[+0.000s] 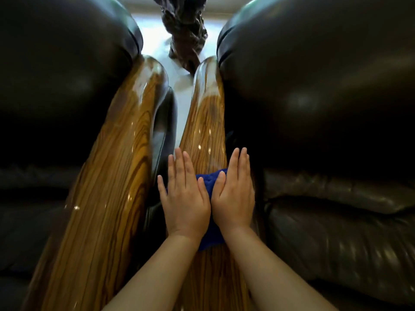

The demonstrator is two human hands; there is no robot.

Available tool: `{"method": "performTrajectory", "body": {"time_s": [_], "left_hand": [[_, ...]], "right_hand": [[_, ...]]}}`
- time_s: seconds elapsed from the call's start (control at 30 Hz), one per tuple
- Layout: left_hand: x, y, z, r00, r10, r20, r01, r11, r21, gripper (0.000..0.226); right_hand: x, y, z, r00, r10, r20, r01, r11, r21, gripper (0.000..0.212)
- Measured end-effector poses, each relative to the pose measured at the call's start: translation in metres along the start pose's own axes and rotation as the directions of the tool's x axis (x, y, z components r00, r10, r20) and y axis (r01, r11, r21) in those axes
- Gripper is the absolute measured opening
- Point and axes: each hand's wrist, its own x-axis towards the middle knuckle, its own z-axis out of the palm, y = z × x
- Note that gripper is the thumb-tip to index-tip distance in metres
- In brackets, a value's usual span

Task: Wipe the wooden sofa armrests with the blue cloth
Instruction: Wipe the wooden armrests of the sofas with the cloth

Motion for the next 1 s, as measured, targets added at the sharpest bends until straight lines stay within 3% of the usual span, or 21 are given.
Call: {"method": "performTrajectory", "body": {"time_s": [0.27, 0.4, 0.5, 0.6, 0.67, 0.77, 0.87, 1.0], "left_hand": [[0.104, 0.017, 0.013, 0.998, -0.071, -0.001, 0.071, 0.996, 0.055, 0.056], [0.156, 0.027, 0.014, 0.995, -0.075, 0.061, 0.072, 0.996, 0.055, 0.055], [0.172, 0.026, 0.001, 0.998, 0.002, 0.063, -0.001, 1.0, -0.011, 0.062], [0.147, 0.007, -0.027, 0.981, 0.195, 0.009, -0.193, 0.977, -0.091, 0.069], [0.124, -0.011, -0.04, 0.934, 0.333, 0.133, -0.318, 0.94, -0.12, 0.071], [0.112, -0.023, -0.041, 0.872, 0.304, 0.385, -0.27, 0.953, -0.141, 0.075], [0.126, -0.015, -0.037, 0.869, 0.294, 0.399, -0.254, 0.955, -0.151, 0.075], [0.153, -0.009, -0.038, 0.844, 0.279, 0.459, -0.277, 0.958, -0.073, 0.076]], "right_hand": [[0.103, -0.009, 0.025, 0.999, 0.033, 0.036, -0.028, 0.992, -0.122, 0.056], [0.152, -0.018, 0.027, 0.981, 0.085, 0.175, -0.059, 0.987, -0.148, 0.058], [0.161, -0.002, 0.006, 0.955, -0.157, 0.252, 0.187, 0.977, -0.099, 0.06], [0.146, 0.031, -0.027, 0.88, -0.353, 0.318, 0.388, 0.92, -0.051, 0.066], [0.137, 0.044, -0.037, 0.827, -0.371, 0.422, 0.413, 0.911, -0.008, 0.073], [0.134, 0.045, -0.033, 0.784, -0.358, 0.507, 0.406, 0.914, 0.017, 0.075], [0.143, 0.039, -0.026, 0.816, -0.322, 0.479, 0.333, 0.941, 0.064, 0.072], [0.169, 0.027, -0.021, 0.82, -0.261, 0.51, 0.303, 0.953, -0.001, 0.073]]}}
